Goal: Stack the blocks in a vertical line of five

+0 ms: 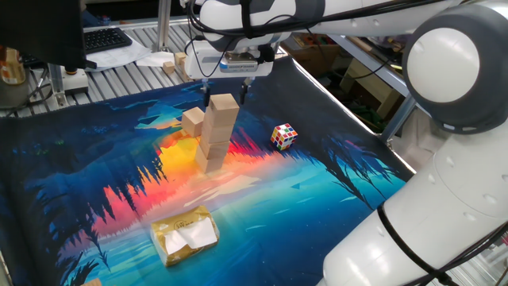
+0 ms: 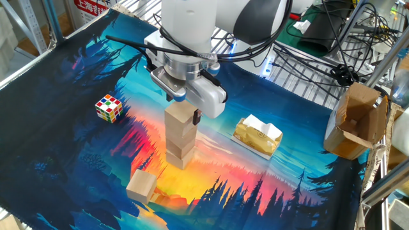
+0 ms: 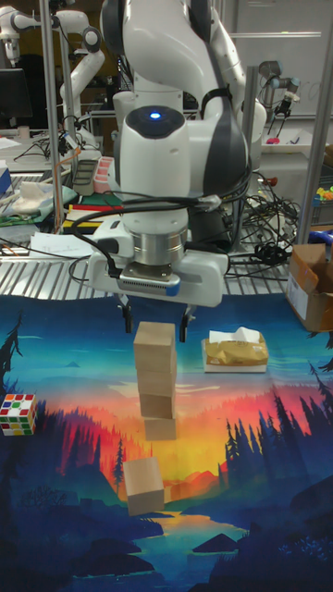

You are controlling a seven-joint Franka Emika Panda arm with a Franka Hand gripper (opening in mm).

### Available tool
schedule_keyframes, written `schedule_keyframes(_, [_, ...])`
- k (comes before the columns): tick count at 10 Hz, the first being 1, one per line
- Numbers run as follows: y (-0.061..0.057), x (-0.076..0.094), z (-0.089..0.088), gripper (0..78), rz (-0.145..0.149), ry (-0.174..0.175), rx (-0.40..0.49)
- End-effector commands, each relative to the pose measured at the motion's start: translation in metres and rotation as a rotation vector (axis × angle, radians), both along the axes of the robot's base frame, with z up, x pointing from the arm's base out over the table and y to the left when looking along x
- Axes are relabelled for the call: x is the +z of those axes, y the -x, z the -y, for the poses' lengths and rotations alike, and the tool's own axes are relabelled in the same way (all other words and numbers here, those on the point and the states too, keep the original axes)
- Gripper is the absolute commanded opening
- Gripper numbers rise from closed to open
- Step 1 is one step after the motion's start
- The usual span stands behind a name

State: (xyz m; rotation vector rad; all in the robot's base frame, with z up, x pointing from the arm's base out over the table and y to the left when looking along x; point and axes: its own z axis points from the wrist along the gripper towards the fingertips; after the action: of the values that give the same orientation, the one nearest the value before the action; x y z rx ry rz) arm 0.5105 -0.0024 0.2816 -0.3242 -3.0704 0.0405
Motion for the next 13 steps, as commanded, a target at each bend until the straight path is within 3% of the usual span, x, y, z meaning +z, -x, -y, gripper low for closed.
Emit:
schedule_keyframes(1, [-0.001, 0.001, 0.0, 77.5, 0.0, 0.0, -0.006])
schedule_keyframes(2, [0.0, 0.003, 0.001, 77.5, -0.002, 0.009, -0.004])
schedule_keyframes(7, [-0.02, 0.014, 0.006, 77.5, -0.004, 0.011, 0.015])
schedule_keyframes(13, [-0.061, 0.012, -0.001, 77.5, -0.005, 0.012, 0.013])
